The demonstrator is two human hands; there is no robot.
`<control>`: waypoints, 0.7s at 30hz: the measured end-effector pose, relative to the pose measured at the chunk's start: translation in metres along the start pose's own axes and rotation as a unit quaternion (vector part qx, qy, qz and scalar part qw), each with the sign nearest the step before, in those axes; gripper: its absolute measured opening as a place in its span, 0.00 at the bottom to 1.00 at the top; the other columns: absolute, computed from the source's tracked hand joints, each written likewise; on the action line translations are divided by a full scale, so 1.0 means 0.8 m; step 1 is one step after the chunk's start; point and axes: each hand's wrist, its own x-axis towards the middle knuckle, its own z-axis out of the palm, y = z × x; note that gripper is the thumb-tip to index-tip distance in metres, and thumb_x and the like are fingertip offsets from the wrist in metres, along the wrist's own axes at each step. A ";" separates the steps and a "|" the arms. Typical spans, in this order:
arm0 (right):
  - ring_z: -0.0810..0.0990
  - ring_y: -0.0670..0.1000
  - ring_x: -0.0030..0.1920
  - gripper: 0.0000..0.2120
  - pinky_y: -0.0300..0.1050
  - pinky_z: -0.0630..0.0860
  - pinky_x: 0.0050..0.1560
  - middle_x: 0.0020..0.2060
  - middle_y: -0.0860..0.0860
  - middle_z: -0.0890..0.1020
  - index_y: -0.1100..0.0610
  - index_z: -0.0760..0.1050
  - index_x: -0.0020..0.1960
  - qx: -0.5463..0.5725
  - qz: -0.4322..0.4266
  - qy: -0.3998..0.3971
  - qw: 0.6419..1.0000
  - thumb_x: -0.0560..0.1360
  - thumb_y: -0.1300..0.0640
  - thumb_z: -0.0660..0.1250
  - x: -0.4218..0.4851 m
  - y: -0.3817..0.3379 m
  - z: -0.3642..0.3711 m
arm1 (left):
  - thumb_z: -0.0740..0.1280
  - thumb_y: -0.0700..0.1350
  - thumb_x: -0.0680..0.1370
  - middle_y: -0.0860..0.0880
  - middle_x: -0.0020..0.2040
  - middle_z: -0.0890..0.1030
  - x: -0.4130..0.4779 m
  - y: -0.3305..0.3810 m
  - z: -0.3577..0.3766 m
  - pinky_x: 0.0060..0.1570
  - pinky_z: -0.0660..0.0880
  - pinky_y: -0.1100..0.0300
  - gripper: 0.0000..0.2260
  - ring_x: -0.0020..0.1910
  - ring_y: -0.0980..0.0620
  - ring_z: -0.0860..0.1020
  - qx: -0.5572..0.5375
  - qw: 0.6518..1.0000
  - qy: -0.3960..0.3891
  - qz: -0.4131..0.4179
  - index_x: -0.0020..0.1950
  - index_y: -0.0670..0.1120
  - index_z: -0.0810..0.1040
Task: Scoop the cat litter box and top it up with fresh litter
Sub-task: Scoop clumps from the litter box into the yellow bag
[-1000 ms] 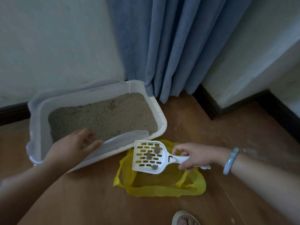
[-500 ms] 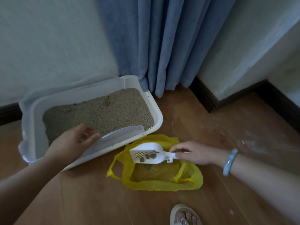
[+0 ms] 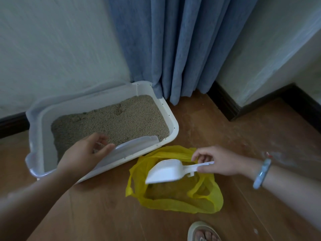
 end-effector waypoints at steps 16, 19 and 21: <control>0.78 0.46 0.28 0.11 0.38 0.75 0.27 0.31 0.48 0.81 0.54 0.75 0.55 0.148 0.063 0.007 0.987 0.74 0.58 0.70 0.067 -0.088 -0.074 | 0.65 0.62 0.73 0.59 0.45 0.76 -0.004 -0.002 -0.004 0.40 0.74 0.58 0.11 0.42 0.63 0.76 0.046 0.998 0.018 0.033 0.52 0.58 0.72; 0.78 0.45 0.28 0.15 0.39 0.74 0.26 0.35 0.51 0.83 0.53 0.73 0.57 0.051 0.084 -0.005 0.995 0.73 0.57 0.71 0.108 -0.107 -0.077 | 0.59 0.69 0.71 0.61 0.45 0.75 -0.004 -0.008 -0.005 0.37 0.72 0.59 0.19 0.42 0.61 0.76 0.069 0.996 0.033 0.048 0.52 0.58 0.73; 0.79 0.47 0.29 0.17 0.41 0.75 0.28 0.39 0.55 0.84 0.53 0.72 0.58 -0.010 0.094 -0.021 0.995 0.71 0.56 0.72 0.136 -0.116 -0.074 | 0.54 0.70 0.68 0.61 0.46 0.75 -0.002 -0.011 -0.006 0.37 0.72 0.59 0.25 0.42 0.60 0.76 0.081 0.994 0.046 0.047 0.54 0.56 0.74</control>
